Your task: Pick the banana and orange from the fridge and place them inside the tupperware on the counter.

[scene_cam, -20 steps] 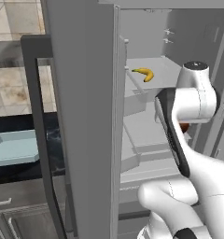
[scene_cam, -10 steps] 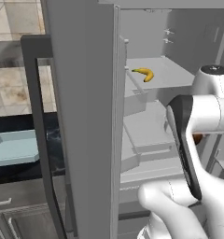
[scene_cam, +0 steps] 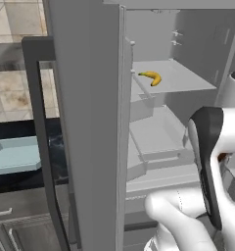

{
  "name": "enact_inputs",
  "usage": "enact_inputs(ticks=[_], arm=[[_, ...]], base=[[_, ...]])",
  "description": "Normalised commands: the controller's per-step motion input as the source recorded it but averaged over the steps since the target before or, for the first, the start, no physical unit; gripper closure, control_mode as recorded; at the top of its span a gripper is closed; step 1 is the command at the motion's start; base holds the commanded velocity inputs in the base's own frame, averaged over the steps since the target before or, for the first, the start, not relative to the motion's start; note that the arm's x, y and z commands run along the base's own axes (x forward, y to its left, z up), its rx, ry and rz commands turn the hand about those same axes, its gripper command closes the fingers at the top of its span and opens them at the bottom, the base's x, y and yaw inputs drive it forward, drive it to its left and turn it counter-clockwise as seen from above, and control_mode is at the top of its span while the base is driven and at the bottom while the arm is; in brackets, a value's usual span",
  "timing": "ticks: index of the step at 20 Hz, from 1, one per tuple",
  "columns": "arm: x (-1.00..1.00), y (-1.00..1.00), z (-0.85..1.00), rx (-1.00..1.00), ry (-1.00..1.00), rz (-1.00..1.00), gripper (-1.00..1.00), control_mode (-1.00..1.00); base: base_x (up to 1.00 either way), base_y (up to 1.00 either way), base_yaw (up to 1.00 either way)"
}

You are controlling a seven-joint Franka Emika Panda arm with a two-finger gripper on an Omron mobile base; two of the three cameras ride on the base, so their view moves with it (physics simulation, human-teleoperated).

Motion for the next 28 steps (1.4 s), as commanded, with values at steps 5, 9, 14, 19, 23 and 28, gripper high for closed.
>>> enact_inputs(ticks=[5, 9, 14, 19, 23, 28], arm=[[-0.34, 0.08, 0.20, -0.02, 0.00, 0.00, 1.00, 1.00], [0.00, 0.00, 0.00, 0.00, 0.00, 0.00, 1.00, 1.00], [0.00, 0.00, 0.00, 0.00, 0.00, 0.00, 1.00, 1.00], [0.00, 0.00, 0.00, 0.00, 0.00, 0.00, 1.00, 1.00], [0.00, 0.00, 0.00, 0.00, 0.00, 0.00, 1.00, 1.00], [0.00, 0.00, 0.00, 0.00, 0.00, 0.00, 1.00, 1.00]], base=[[-0.11, 0.03, 0.00], [-0.76, 0.17, 0.00], [-0.97, 0.20, 0.00], [-0.99, 0.45, 0.01], [-0.75, 0.78, 0.15], [-0.56, 0.92, 0.24]])
